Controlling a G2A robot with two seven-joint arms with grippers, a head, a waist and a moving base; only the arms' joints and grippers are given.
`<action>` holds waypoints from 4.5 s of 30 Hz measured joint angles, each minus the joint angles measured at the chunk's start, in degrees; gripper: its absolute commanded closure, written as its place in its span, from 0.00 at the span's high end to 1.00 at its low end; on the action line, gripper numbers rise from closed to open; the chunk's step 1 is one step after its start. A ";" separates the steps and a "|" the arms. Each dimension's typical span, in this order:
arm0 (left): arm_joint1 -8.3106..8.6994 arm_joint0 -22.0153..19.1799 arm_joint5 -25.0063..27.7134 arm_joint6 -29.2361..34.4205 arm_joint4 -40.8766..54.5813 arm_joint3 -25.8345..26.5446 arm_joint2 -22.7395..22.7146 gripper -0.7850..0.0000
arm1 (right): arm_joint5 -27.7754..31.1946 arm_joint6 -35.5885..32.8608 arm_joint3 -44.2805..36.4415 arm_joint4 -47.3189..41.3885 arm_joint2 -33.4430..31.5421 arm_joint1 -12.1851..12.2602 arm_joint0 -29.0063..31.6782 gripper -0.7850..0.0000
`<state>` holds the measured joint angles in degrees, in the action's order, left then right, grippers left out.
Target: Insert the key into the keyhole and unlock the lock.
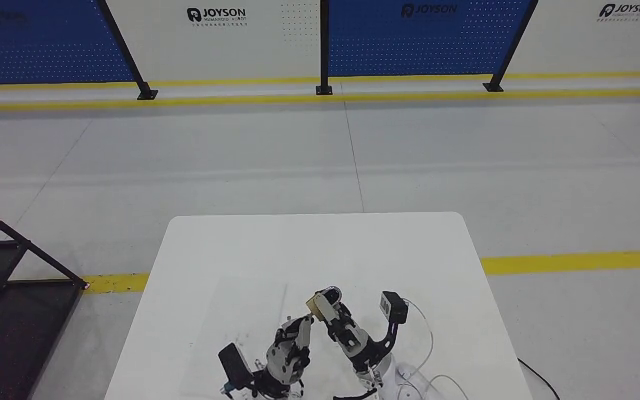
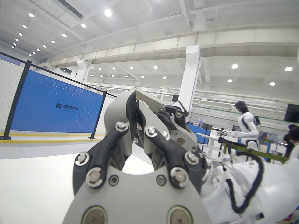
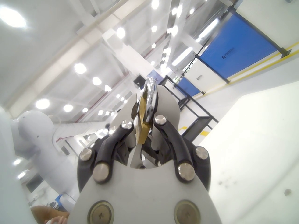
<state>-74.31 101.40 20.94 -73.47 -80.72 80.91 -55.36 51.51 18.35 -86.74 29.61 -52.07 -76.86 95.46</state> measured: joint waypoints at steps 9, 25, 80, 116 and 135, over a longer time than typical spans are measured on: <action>0.54 0.01 -7.53 -0.06 -5.16 0.18 -1.34 0.00 | 0.05 -0.29 -0.22 0.01 -0.30 0.00 0.19 0.00; 1.14 -0.07 -20.93 1.00 -12.92 1.09 -2.92 0.00 | 0.33 -0.74 -0.50 -0.01 -0.58 -0.03 0.49 0.00; 11.79 23.77 36.24 33.86 25.78 11.48 -34.16 1.00 | -30.35 -24.71 16.57 8.30 13.26 -5.20 -15.39 0.00; 11.79 23.93 34.15 36.85 28.85 12.15 -34.56 1.00 | -36.30 -24.72 10.89 16.51 10.16 -3.12 -12.04 1.00; 11.79 23.93 34.15 36.85 28.85 12.15 -34.56 1.00 | -35.50 -21.05 -2.40 22.63 4.21 0.26 -3.26 1.00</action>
<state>-62.52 125.33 55.09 -36.62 -51.87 93.07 -89.92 16.01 -2.70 -89.14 52.24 -47.86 -76.60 92.20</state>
